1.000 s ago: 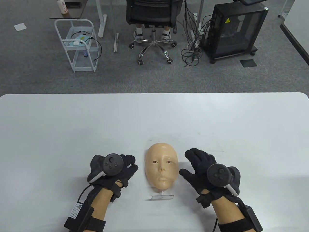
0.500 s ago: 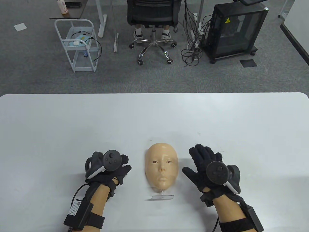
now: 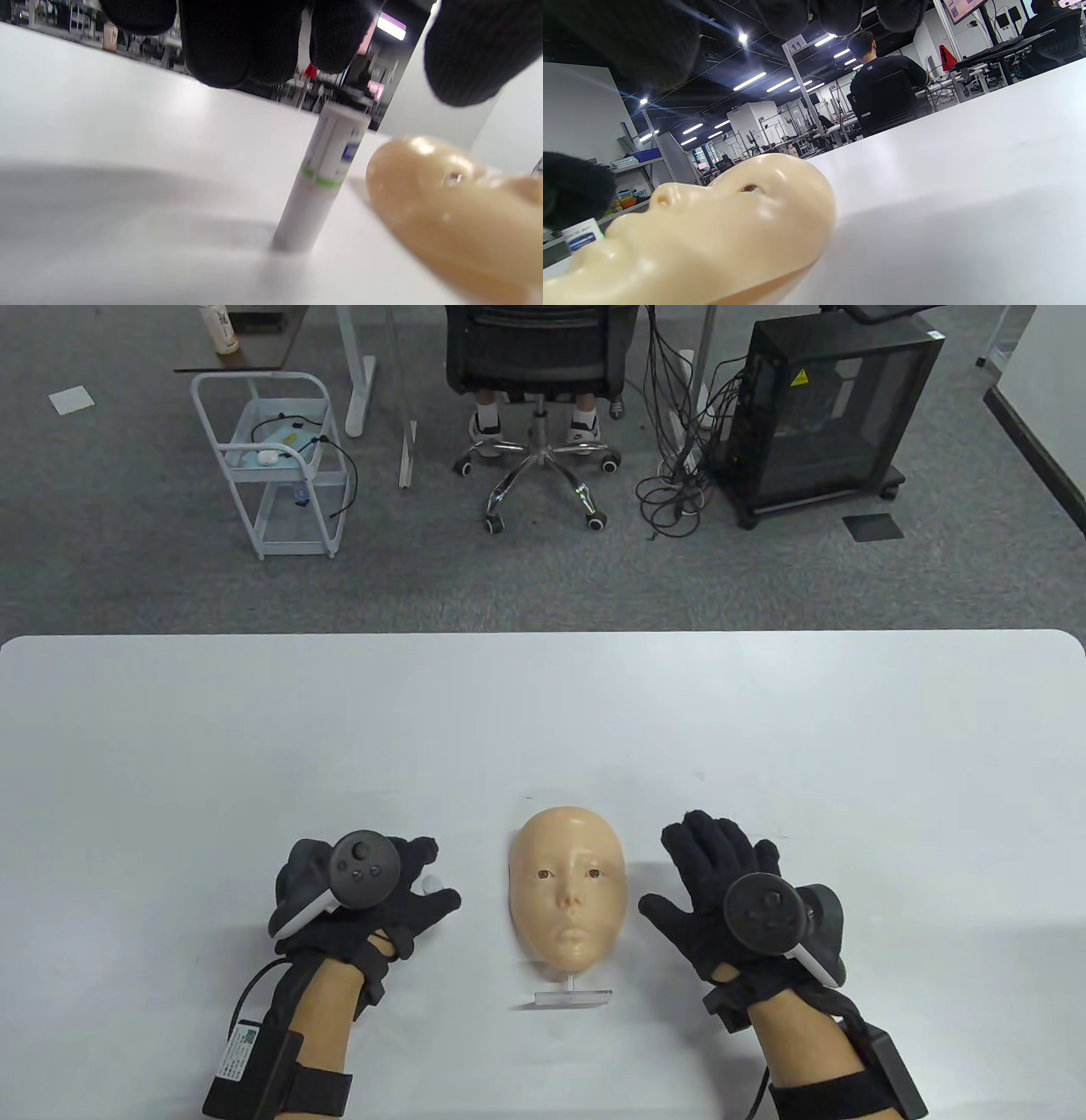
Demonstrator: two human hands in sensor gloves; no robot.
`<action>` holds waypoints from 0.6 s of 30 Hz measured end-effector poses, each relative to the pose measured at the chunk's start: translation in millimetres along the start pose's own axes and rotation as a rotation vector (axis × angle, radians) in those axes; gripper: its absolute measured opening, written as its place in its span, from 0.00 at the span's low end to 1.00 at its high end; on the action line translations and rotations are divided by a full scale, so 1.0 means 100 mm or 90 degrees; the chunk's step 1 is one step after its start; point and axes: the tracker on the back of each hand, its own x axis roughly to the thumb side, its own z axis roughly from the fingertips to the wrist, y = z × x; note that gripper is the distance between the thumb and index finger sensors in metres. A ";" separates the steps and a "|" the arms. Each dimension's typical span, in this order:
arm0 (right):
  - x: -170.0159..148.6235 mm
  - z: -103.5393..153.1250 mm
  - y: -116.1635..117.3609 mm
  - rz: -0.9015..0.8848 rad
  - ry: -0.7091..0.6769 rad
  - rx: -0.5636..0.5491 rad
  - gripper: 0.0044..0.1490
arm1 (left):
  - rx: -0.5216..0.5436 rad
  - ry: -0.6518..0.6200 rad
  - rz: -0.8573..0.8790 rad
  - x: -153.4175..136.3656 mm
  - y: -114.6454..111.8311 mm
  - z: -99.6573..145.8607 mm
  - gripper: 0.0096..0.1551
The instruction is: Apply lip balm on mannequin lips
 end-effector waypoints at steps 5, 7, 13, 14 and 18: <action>0.01 0.00 0.00 -0.003 -0.008 -0.006 0.56 | 0.052 -0.001 -0.013 0.00 0.06 0.03 0.49; 0.01 0.01 0.00 0.000 -0.011 -0.010 0.55 | 0.054 0.004 -0.006 -0.05 0.06 0.03 0.51; 0.04 0.00 0.03 0.014 -0.023 -0.012 0.55 | 0.063 0.011 -0.016 -0.11 0.00 0.01 0.55; 0.04 -0.01 0.03 0.017 -0.025 -0.011 0.55 | 0.065 0.012 -0.012 -0.12 -0.01 0.00 0.55; 0.05 -0.02 0.06 0.024 -0.030 -0.008 0.55 | 0.049 0.019 -0.025 -0.12 -0.05 -0.03 0.56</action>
